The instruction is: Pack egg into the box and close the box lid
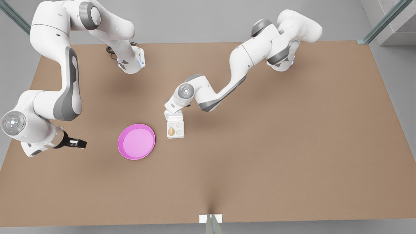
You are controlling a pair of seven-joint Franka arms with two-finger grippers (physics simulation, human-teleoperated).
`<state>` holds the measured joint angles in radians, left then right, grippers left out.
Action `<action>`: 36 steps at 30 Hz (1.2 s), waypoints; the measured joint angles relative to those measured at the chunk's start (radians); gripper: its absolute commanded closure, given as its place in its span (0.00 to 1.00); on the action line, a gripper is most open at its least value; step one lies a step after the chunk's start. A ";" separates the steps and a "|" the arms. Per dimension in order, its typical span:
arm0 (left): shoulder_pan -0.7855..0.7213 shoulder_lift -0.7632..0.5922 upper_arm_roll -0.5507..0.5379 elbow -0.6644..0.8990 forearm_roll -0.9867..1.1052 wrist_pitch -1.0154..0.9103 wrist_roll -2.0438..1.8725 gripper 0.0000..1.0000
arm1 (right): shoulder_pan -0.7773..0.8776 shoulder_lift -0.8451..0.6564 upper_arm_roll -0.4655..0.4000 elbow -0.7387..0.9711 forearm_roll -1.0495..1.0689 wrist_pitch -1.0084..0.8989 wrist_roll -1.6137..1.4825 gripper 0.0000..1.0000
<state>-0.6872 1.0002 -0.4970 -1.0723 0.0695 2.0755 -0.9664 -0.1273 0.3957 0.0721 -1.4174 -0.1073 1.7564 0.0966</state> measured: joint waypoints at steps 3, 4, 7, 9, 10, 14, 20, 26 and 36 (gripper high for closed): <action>-0.002 0.011 0.000 -0.001 0.002 0.000 0.000 0.79 | 0.001 0.001 0.000 0.000 0.000 0.000 0.000 0.00; -0.002 0.012 0.000 -0.001 0.002 0.000 0.000 0.79 | 0.000 0.001 0.000 0.000 0.000 0.000 0.000 0.00; -0.002 0.018 0.000 0.000 0.001 0.014 0.000 0.79 | 0.002 0.002 0.000 0.000 0.000 0.000 0.000 0.00; -0.002 0.021 0.000 0.000 0.000 0.021 0.000 0.79 | 0.002 0.002 0.000 0.000 0.000 0.000 0.000 0.00; -0.002 0.022 0.000 0.000 0.000 0.030 -0.002 0.79 | 0.002 0.002 0.000 0.000 0.000 0.000 0.000 0.00; 0.000 0.018 0.000 0.004 -0.001 0.037 -0.006 0.79 | 0.006 0.000 0.002 0.002 0.001 -0.003 0.000 0.00; 0.004 0.029 0.005 0.005 -0.002 0.105 -0.013 0.79 | 0.014 0.000 0.005 0.001 0.002 -0.002 0.008 0.00; 0.010 0.029 0.018 0.015 -0.003 0.168 -0.018 0.79 | 0.014 -0.001 0.007 0.001 0.001 -0.010 0.005 0.00; 0.704 -0.329 0.044 0.017 -0.039 -0.520 0.236 0.00 | 0.010 0.000 0.009 0.020 0.003 -0.005 0.006 0.00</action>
<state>0.0170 0.6710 -0.4530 -1.0554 0.0301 1.5551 -0.7307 -0.1169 0.3958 0.0813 -1.3975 -0.1043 1.7517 0.1028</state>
